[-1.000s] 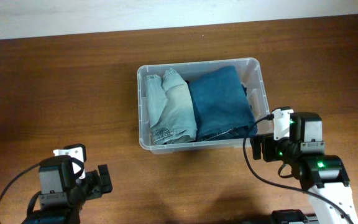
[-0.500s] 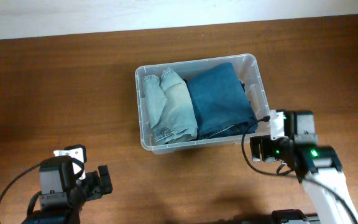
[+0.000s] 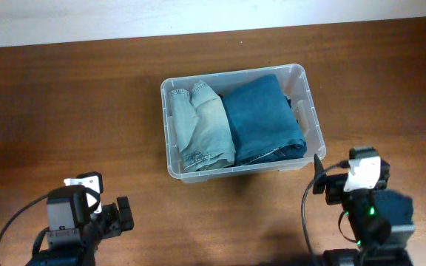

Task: Pack container

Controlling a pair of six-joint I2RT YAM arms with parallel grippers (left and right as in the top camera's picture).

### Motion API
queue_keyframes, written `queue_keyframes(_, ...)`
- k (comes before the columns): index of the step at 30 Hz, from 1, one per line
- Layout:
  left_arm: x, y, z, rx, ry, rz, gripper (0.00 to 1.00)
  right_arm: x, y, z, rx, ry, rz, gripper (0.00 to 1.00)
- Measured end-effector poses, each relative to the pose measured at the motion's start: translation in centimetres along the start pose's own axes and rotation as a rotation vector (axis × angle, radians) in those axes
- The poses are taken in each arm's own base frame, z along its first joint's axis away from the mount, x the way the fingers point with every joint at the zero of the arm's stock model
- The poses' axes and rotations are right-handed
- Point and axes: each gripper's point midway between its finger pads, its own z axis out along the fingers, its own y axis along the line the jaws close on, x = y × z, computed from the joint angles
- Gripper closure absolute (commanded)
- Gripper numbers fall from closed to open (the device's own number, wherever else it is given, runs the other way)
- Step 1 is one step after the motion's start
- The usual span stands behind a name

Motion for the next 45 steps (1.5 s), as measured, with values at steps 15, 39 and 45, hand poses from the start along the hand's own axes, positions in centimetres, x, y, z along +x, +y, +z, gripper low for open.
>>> queue_keyframes(15, 0.0, 0.0, 0.0, 0.0, 0.0, 0.0, 0.01, 3.0, 0.6, 2.5, 0.038, -0.33, -0.023, 0.01)
queue_keyframes(39, 0.0, 0.0, 0.0, 0.0, 0.0, 0.0, 0.01, 6.0, 1.6, 3.6, -0.017, -0.228, -0.023, 0.01)
queue_keyframes(45, 0.0, 0.0, 0.0, 0.0, 0.0, 0.0, 0.01, 6.0, 1.7, 3.6, -0.017, -0.228, -0.024, 0.02)
